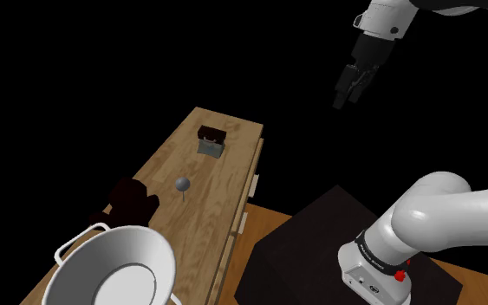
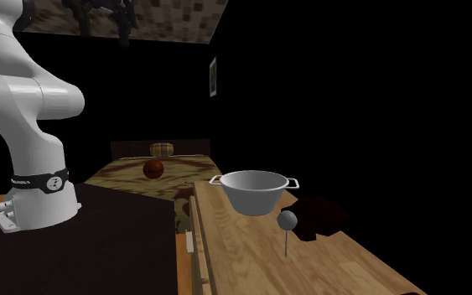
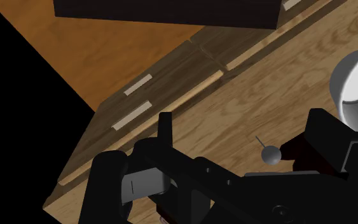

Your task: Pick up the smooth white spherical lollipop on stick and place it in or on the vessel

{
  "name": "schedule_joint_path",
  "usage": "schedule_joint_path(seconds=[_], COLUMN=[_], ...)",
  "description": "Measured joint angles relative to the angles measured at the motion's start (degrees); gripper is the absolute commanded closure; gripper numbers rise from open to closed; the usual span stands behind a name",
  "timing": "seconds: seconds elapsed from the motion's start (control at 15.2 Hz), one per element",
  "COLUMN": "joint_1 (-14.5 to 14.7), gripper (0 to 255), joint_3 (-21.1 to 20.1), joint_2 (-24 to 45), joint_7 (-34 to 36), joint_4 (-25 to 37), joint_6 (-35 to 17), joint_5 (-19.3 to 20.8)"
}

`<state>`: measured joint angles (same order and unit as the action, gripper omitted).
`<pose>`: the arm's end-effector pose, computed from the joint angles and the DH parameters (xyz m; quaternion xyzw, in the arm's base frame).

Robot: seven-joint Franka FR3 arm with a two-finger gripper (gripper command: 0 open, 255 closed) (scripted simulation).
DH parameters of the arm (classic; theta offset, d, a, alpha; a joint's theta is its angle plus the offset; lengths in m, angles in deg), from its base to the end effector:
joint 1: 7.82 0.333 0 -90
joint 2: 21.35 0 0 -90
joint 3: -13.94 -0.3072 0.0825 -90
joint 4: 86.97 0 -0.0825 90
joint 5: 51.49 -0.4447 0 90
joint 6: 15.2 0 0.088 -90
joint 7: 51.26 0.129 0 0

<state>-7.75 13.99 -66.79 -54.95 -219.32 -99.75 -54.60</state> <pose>0.3612 0.0075 0.5814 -0.9988 -0.0345 0.0197 0.0280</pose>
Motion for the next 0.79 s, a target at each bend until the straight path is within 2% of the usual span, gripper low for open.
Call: schedule_joint_path(seconds=[0.2, 0.79], joint_1=[0.2, 1.85], gripper=[0, 0], joint_3=[-0.69, -5.8], joint_2=[1.28, 15.22], joint_7=[0.79, 6.5], joint_4=[-0.66, -2.04], joint_6=[-1.6, -14.92], joint_5=[-0.66, -4.99])
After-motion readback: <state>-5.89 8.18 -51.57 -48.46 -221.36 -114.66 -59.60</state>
